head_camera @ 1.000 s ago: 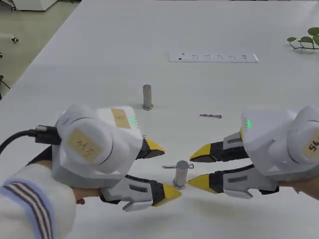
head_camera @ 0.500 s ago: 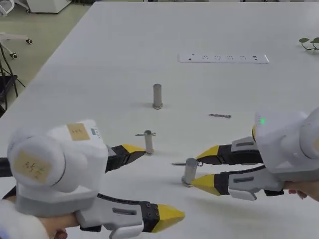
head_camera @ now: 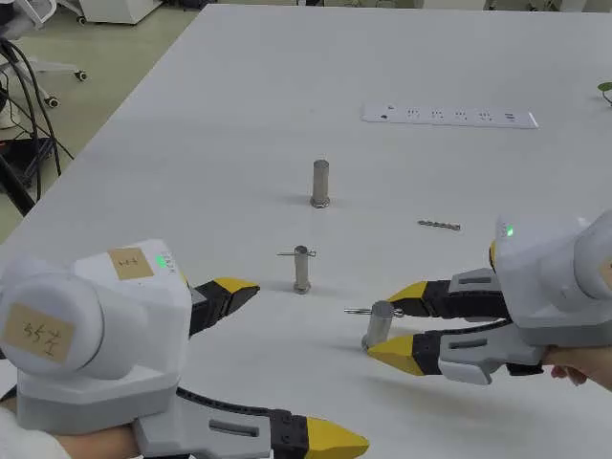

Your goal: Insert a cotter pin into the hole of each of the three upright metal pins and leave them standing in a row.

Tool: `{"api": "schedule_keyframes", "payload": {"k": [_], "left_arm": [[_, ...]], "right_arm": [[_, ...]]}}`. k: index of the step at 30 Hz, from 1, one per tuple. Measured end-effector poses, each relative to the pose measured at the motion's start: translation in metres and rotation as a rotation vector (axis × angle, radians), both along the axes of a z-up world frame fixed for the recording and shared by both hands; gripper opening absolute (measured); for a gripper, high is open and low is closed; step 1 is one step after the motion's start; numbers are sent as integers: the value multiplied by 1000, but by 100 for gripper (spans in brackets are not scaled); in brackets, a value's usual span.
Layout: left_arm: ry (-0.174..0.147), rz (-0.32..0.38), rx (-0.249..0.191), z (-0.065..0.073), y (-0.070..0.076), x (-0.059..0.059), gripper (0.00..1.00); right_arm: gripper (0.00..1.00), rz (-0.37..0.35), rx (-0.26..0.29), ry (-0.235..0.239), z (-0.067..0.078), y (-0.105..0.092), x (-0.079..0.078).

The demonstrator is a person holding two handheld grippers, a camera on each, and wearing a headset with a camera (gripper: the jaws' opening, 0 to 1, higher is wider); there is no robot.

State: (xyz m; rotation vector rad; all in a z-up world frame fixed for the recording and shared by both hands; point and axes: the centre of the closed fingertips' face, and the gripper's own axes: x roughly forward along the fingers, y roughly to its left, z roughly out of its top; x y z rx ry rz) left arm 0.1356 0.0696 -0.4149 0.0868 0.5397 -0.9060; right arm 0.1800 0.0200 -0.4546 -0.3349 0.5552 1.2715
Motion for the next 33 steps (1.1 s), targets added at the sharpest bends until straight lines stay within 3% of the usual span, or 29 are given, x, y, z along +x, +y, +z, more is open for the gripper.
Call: {"api": "schedule_keyframes", "payload": {"k": [11,33], "left_arm": [[11,51,-13,4,7,-3,99],[37,81,-20,2,12,-7,99]], "right_arm": [[25,-12,26,16,-5,4,5],[13,1,49,29,-14,10,9]]}}
